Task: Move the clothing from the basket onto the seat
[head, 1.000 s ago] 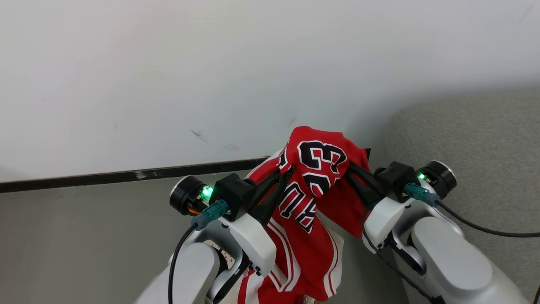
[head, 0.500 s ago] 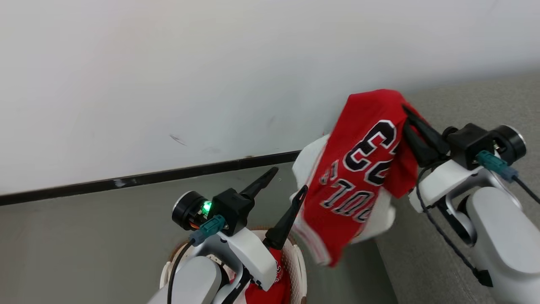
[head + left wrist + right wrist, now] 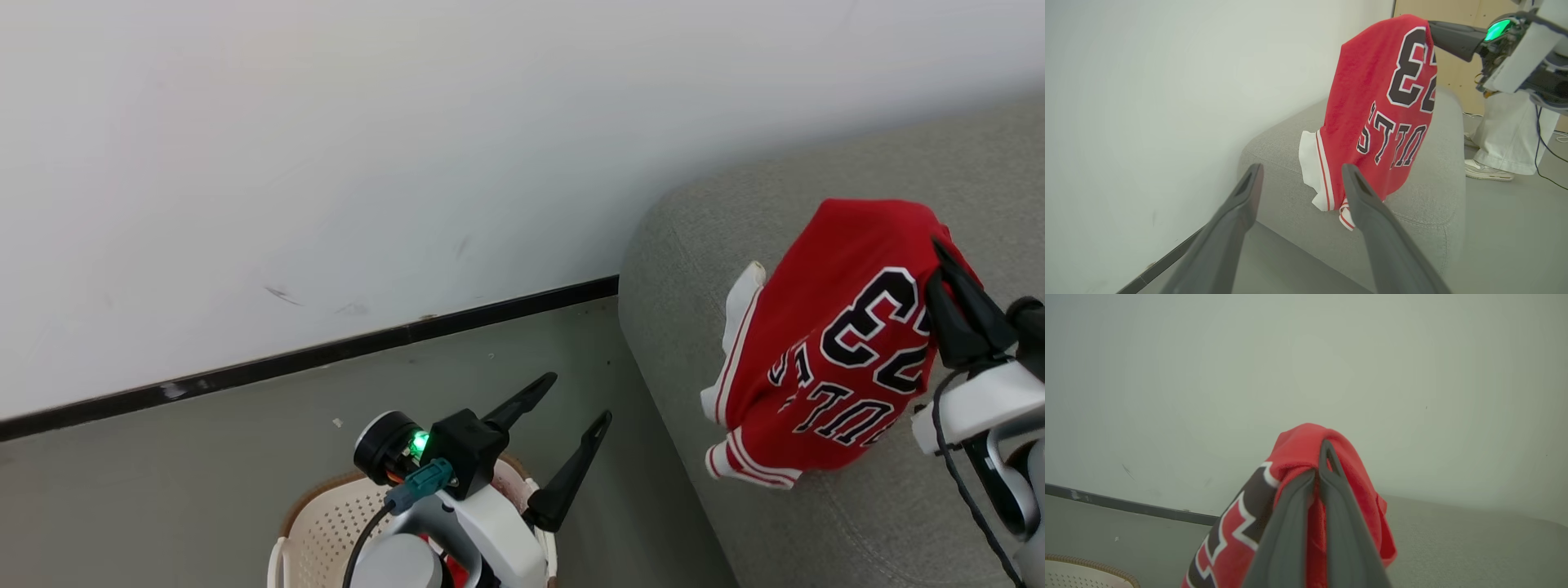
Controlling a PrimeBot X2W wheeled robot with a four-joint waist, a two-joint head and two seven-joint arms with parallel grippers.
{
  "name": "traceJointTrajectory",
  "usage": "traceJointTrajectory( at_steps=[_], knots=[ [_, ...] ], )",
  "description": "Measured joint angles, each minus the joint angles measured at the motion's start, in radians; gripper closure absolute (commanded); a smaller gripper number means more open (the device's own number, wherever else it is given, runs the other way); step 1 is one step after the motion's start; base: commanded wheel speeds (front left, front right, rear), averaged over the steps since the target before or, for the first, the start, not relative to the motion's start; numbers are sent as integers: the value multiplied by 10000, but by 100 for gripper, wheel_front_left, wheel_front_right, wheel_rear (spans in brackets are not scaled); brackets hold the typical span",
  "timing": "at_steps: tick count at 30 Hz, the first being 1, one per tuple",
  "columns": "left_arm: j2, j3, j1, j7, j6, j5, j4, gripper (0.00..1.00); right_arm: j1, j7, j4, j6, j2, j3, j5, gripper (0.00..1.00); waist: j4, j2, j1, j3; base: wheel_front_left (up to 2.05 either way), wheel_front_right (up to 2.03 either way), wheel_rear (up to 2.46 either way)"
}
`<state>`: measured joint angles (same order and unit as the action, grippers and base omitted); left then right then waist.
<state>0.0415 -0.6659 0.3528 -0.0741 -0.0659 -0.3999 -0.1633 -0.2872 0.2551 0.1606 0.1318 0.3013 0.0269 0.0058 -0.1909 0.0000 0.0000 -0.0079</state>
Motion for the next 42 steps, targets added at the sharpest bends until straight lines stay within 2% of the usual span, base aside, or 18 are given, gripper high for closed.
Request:
traceJointTrajectory(
  at_steps=[14, 18, 23, 27, 33, 34, 36, 40, 42],
  knots=[
    [2, -426, -222, -502, -86, -397, -71, 0, 1600, 0, -1051, 0, -585, -815, 69, 100, -1168, 0, 0, -97, 0, 0, 0],
    [2, -458, -328, -596, -69, -410, -90, 0, 1859, 0, -1133, 0, -683, -623, 117, 100, -1484, 0, 0, -99, 0, 0, 0],
    [2, -441, -345, -685, 61, -401, -119, 0, 1704, 0, -1143, 0, -418, 113, 119, 100, -1824, 0, 0, -59, 0, 0, 0],
    [2, -318, -352, -744, 293, -374, -123, 0, 842, 0, -1003, 2, -23, 765, 332, 100, -2004, 0, 0, 60, 0, 0, 0],
    [4, -228, -364, -773, 560, -255, -94, 0, -1453, -533, -374, 2, 928, 1313, 734, 100, -2068, 0, 0, 352, 0, 0, 0],
    [17, -205, -364, -780, 642, -199, -48, 0, -2199, -771, 25, 2, 1177, 1246, 980, 100, -2032, 0, 0, 449, 0, 0, 0],
    [56, -186, -364, -780, 721, -151, 10, 0, -2880, -1081, 422, 0, 1235, 884, 1381, 100, -1965, 0, 0, 540, 0, 0, 0],
    [192, -107, -364, -780, 823, 17, 127, 0, -3771, -1402, 924, 0, 1287, 364, 1860, 100, -1834, 0, 0, 673, 0, 0, 0],
    [284, -73, -364, -779, 895, 88, 224, 0, -4306, -1588, 1227, 0, 1513, 232, 1896, 100, -1734, 0, 0, 765, 0, 0, 0]
  ],
)
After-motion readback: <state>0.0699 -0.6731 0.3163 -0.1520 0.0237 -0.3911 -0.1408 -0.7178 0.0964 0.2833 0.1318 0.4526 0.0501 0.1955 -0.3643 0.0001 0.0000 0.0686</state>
